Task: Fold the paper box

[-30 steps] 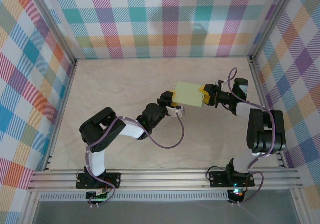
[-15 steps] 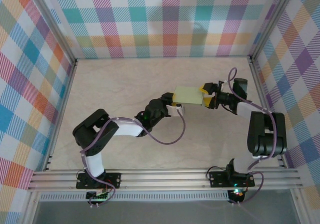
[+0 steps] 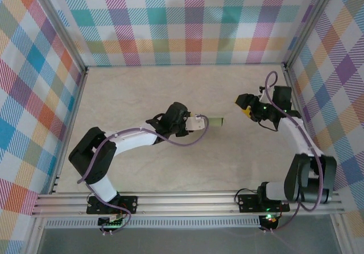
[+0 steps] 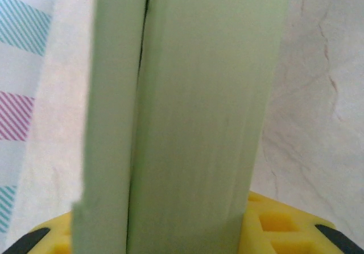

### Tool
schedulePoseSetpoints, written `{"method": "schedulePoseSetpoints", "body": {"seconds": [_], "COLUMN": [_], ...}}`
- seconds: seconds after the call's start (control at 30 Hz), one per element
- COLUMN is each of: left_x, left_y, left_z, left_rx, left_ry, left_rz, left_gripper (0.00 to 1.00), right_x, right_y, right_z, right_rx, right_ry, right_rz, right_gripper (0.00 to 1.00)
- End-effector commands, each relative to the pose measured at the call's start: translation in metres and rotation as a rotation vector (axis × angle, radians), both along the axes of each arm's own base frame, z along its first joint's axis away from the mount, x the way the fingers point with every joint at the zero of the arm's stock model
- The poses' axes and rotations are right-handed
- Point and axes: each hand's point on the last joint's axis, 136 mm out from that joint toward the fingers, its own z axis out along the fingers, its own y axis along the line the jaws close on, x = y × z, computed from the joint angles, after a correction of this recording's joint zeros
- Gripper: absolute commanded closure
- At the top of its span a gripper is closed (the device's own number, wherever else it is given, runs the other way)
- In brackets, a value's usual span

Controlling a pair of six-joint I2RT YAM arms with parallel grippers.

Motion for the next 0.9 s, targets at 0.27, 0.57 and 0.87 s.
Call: {"method": "schedulePoseSetpoints", "body": {"seconds": [0.27, 0.57, 0.87], "left_x": [-0.056, -0.054, -0.053], "left_y": [0.029, 0.039, 0.039], "left_z": [-0.006, -0.028, -0.035], "left_rx": [0.077, 0.142, 0.161], "left_ry": [0.413, 0.512, 0.549], "left_rz": [0.008, 0.044, 0.057], "left_gripper": [0.63, 0.63, 0.63], "right_x": [-0.041, -0.067, -0.057], "right_y": [0.041, 0.065, 0.09], "right_z": [0.007, -0.011, -0.035], "right_rx": [-0.651, -0.763, -0.738], "right_ry": [-0.373, -0.282, -0.195], "right_rz": [0.274, 0.449, 0.498], "right_gripper": [0.3, 0.4, 0.69]}}
